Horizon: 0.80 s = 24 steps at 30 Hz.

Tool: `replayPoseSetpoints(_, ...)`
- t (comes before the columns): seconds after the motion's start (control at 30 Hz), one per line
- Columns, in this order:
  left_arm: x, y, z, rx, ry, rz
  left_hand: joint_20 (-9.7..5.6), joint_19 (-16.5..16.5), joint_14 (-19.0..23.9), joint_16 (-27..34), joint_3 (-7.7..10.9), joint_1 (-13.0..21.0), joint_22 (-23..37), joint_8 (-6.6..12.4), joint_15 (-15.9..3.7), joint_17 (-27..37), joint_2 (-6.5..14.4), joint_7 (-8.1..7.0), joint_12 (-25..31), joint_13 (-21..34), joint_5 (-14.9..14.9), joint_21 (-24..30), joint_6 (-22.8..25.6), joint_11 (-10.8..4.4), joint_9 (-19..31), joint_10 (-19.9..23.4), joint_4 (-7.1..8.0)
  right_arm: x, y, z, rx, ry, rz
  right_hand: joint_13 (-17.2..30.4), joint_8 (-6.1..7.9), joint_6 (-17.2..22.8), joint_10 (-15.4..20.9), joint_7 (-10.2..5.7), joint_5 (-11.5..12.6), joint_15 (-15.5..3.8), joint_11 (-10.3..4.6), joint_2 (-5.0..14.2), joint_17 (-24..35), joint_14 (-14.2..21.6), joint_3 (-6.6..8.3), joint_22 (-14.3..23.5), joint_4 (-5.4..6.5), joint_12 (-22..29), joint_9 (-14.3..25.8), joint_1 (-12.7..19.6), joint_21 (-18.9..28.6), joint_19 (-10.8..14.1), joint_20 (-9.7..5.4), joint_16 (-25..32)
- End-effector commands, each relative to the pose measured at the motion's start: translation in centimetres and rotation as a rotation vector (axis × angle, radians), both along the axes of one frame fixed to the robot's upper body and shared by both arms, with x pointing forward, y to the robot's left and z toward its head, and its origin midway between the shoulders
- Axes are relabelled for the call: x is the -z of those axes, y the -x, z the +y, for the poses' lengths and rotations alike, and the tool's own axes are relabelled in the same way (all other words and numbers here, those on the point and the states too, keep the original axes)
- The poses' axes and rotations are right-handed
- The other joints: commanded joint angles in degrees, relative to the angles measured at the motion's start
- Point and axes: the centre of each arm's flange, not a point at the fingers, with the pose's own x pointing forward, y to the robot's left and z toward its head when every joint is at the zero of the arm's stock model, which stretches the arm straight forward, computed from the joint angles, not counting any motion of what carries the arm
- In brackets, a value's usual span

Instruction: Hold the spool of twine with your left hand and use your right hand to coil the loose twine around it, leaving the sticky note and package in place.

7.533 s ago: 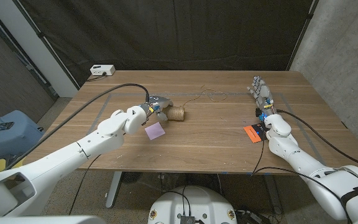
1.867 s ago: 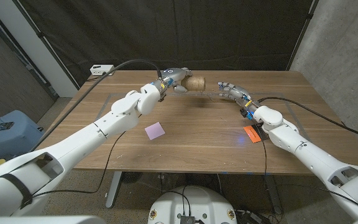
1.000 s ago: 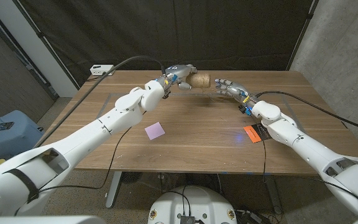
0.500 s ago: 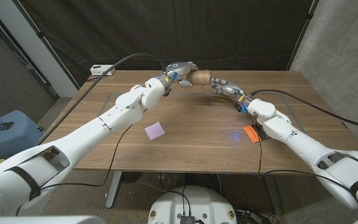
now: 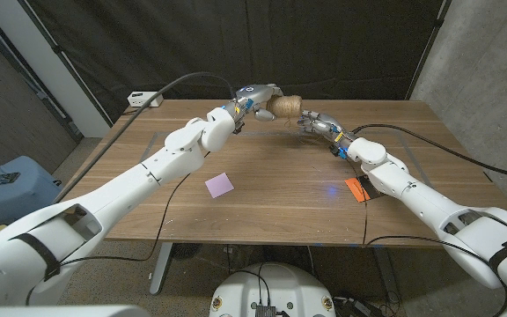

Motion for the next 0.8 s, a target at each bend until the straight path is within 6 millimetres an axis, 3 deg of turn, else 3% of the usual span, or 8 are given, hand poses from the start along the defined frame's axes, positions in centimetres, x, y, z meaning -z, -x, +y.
replayPoseSetpoints(0.03,-0.1,0.2,-0.5,0.016,0.011,0.003,-0.23,0.3,0.4,-0.2,1.56,0.1,0.0,5.59,0.35,0.0,0.4,-2.09,0.2,1.6,-0.6,0.4,7.5,-4.07,0.5,5.8,0.98,0.1,-0.3,0.5,0.035,0.02,-0.006,0.3,0.54,1.0,1.2,0.21,-0.2,-6.77,-0.31,-1.32,0.2,1.3,-0.74,0.2,-0.17,0.5,0.2,0.9,0.6,1.4,-5.93,0.5)
replayPoseSetpoints(0.3,-0.2,0.3,-0.7,0.023,0.021,0.008,-0.45,0.4,1.0,-0.4,2.07,0.2,0.0,6.03,0.18,-0.4,-0.8,-1.92,0.2,1.9,-2.4,0.4,8.3,-4.38,0.3,6.9,0.79,0.0,-0.4,0.9,0.071,0.026,-0.023,0.6,1.33,3.7,3.8,0.55,0.2,-7.77,-0.97,-2.53,0.4,3.7,-1.82,0.3,-0.15,1.3,0.3,4.1,0.9,3.2,-6.36,1.2)
replayPoseSetpoints(0.47,-0.3,0.3,-0.8,0.025,0.022,0.007,-0.51,0.5,1.4,-0.5,2.37,0.2,0.0,6.28,0.19,-0.5,-1.3,-1.87,0.3,2.1,-3.2,0.4,8.8,-4.21,0.3,7.6,0.79,0.0,-0.3,1.3,0.111,0.016,-0.038,1.2,2.32,7.6,7.2,0.78,0.5,-8.88,-0.77,-3.86,0.7,7.1,-3.93,0.4,0.43,2.6,0.5,6.0,1.5,6.2,-6.32,2.5)
replayPoseSetpoints(0.8,-0.5,0.5,-1.1,0.033,0.028,0.006,-0.44,0.5,2.0,-0.6,3.08,-0.1,-0.1,6.4,0.32,-0.8,-1.9,-1.38,0.3,2.5,-4.2,0.4,8.9,-4.09,0.2,8.4,1.01,-0.1,-0.5,1.9,0.128,0.018,-0.043,1.7,2.69,9.6,9.5,0.74,0.9,-9.59,-0.57,-5.22,1.1,9.3,-6.01,0.5,0.81,3.5,0.6,6.8,1.8,7.8,-6.64,3.3)
